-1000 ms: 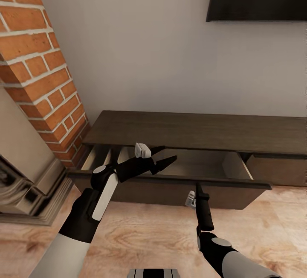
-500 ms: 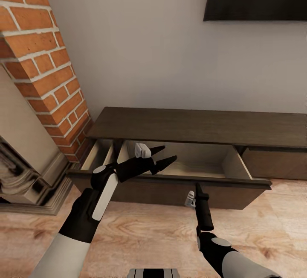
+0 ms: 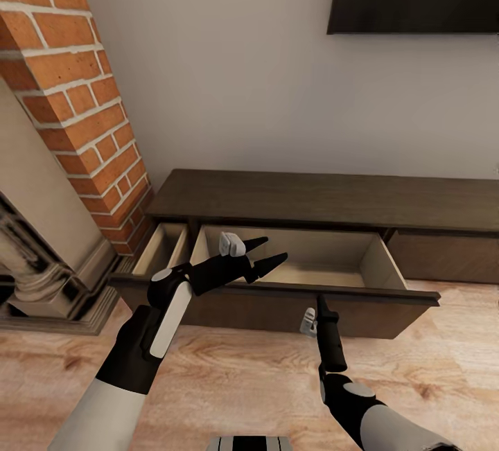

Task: Place each of the two pumpkins and all three candles from the living room inside a cabinet in the living room (use any cabinet), then make sure every cabinet is closed, and position the cauldron so it is next to a table in the living room.

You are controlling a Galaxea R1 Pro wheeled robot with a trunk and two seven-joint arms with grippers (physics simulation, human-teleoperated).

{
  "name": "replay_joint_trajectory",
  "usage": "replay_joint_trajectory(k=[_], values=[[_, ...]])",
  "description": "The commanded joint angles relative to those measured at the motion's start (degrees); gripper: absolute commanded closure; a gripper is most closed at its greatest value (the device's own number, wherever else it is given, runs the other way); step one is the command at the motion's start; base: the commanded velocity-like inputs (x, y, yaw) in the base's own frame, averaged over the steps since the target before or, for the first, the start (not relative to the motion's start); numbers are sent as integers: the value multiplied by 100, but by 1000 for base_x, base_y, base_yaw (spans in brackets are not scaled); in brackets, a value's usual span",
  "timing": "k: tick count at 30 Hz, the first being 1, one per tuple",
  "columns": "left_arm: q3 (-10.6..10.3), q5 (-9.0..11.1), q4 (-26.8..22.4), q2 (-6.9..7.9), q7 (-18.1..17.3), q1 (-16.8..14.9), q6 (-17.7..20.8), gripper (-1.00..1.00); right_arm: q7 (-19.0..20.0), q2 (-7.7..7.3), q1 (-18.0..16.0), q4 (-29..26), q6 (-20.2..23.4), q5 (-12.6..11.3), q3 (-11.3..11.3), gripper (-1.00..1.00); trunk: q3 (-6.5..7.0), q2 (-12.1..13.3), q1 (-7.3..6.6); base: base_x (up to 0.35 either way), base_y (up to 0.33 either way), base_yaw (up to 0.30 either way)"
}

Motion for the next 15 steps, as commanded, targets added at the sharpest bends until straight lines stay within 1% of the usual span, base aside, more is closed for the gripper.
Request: replay_joint_trajectory(k=[1,11,12,15], values=[[2,-1,-4,1,1,1,2,-100,-378,0,46,-13,-18,-65,-214,100,-1,-1,-1,-64,0,0],[2,-1,-4,1,1,1,2,-100,-375,9,46,-13,-14,-65,-224,100,-1,-1,-1,-9,0,0],[2,-1,-4,2,1,1,2,-100,-378,9,46,-13,-14,-65,-226,-100,-1,-1,-1,0,0,0],[2,-1,-4,2,1,1,2,-100,-426,9,46,-14,-17,-68,-230,-100,-1,-1,-1,0,0,0]])
